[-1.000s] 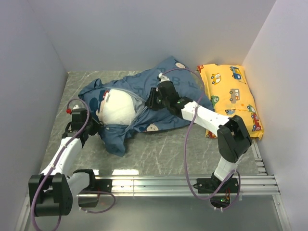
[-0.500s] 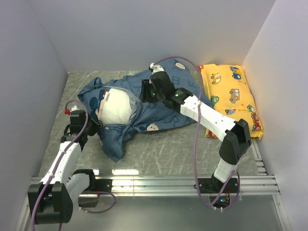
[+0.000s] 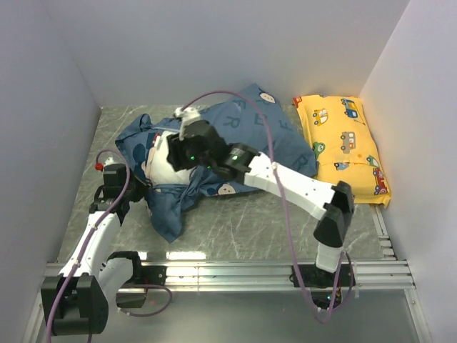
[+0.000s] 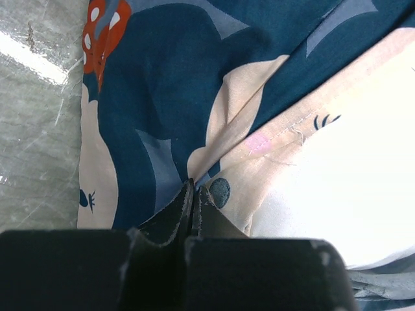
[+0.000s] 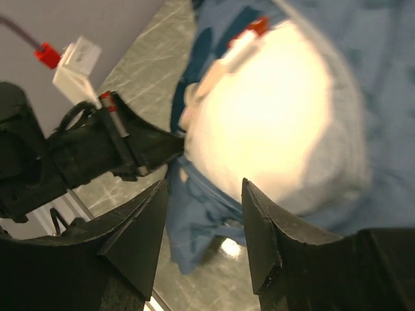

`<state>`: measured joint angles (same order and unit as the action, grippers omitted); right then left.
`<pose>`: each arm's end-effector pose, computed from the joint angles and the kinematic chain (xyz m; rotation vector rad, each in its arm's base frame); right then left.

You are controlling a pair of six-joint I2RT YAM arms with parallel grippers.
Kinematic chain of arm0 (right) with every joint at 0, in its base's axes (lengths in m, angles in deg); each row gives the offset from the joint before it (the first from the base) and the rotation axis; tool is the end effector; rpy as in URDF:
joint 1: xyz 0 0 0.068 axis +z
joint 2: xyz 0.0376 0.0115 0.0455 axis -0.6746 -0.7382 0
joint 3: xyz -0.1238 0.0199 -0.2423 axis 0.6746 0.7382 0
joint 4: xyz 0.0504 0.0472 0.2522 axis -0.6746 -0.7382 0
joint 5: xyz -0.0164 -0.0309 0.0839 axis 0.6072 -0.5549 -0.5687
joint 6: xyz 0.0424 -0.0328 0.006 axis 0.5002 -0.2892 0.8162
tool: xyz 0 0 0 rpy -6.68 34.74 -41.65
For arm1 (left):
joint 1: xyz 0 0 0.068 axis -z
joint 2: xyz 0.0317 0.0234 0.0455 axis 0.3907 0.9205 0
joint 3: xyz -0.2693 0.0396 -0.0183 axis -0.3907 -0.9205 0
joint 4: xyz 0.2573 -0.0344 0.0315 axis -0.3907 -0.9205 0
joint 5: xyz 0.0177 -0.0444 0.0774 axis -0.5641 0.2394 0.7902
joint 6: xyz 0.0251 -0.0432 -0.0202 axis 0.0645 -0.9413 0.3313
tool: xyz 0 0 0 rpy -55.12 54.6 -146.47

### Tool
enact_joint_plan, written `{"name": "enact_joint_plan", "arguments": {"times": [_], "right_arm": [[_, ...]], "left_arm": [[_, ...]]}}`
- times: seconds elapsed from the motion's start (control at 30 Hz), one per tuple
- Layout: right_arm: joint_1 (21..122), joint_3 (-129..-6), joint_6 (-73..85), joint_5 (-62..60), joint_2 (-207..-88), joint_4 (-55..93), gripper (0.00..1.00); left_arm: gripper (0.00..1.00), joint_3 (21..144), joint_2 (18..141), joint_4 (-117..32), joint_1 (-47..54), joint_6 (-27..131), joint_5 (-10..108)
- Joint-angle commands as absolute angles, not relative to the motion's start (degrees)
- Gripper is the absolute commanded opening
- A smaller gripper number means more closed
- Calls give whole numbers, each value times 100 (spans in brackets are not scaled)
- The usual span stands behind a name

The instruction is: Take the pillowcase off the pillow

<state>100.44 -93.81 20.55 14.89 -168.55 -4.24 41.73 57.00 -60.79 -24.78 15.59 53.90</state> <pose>0.2262 0.3532 0.3892 -0.5635 1.9819 0.7503 0.1970 0.0041 0.2211 -0.9279 2.0881 -0.4947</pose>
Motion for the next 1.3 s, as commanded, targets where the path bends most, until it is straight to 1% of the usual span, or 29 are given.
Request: {"name": "enact_joint_plan", "arguments": {"times": [0.0, 0.13, 0.2, 0.27, 0.33, 0.37, 0.43, 0.6, 0.63, 0.67, 0.7, 0.73, 0.77, 0.83, 0.97, 1.1, 1.27], "right_arm": [[10280, -9784, 1607, 1697, -17453, -492, 57], [10430, -10083, 1430, 2091, -18042, -676, 60], [10430, -10110, 1483, 2592, -18333, -808, 65], [10430, -10058, 1430, 3021, -18534, -896, 72], [10421, -9970, 1387, 3164, -18649, -897, 77], [10421, -9952, 1325, 3217, -18763, -888, 82], [10421, -10101, 1281, 3235, -18939, -1027, 86], [10412, -10557, 1246, 2945, -19431, -1187, 86], [10369, -10672, 1246, 2814, -19597, -1282, 81], [10316, -10847, 1307, 2717, -19730, -1431, 74], [10255, -11266, 1342, 2612, -19853, -1607, 62], [10193, -11453, 1386, 2385, -20063, -1904, 28], [10027, -11586, 1447, 2234, -20108, -1986, 16], [9851, -11692, 1500, 1926, -20066, -2022, 0], [9394, -11158, 1947, 1488, -19486, -1627, 0], [8560, -9948, 2519, 803, -18652, -724, 0], [8057, -8934, 3029, 511, -17720, 25, 0]], "left_arm": [[0, 4353, 5566, -6196, -2449, 1502, 5297], [1, 4362, 5575, -6223, -2449, 1493, 5350], [0, 4353, 5557, -6231, -2440, 1476, 5359], [0, 4336, 5531, -6223, -2440, 1476, 5367], [1, 4327, 5522, -6223, -2440, 1467, 5368], [1, 4309, 5531, -6214, -2440, 1458, 5350], [1, 4300, 5540, -6196, -2440, 1441, 5324], [0, 4318, 5531, -6161, -2440, 1432, 5192], [1, 4335, 5548, -6170, -2432, 1441, 5148], [0, 4379, 5557, -6179, -2432, 1467, 5122], [1, 4414, 5575, -6240, -2432, 1493, 5095], [1, 4449, 5575, -6275, -2414, 1502, 5078], [1, 4511, 5557, -6310, -2405, 1546, 5077], [0, 4581, 5549, -6442, -2397, 1599, 5121], [0, 4888, 5680, -6793, -2405, 1827, 5437], [0, 5082, 5733, -7057, -2598, 2012, 5701], [0, 5004, 5935, -6970, -3248, 2179, 5518]]}}
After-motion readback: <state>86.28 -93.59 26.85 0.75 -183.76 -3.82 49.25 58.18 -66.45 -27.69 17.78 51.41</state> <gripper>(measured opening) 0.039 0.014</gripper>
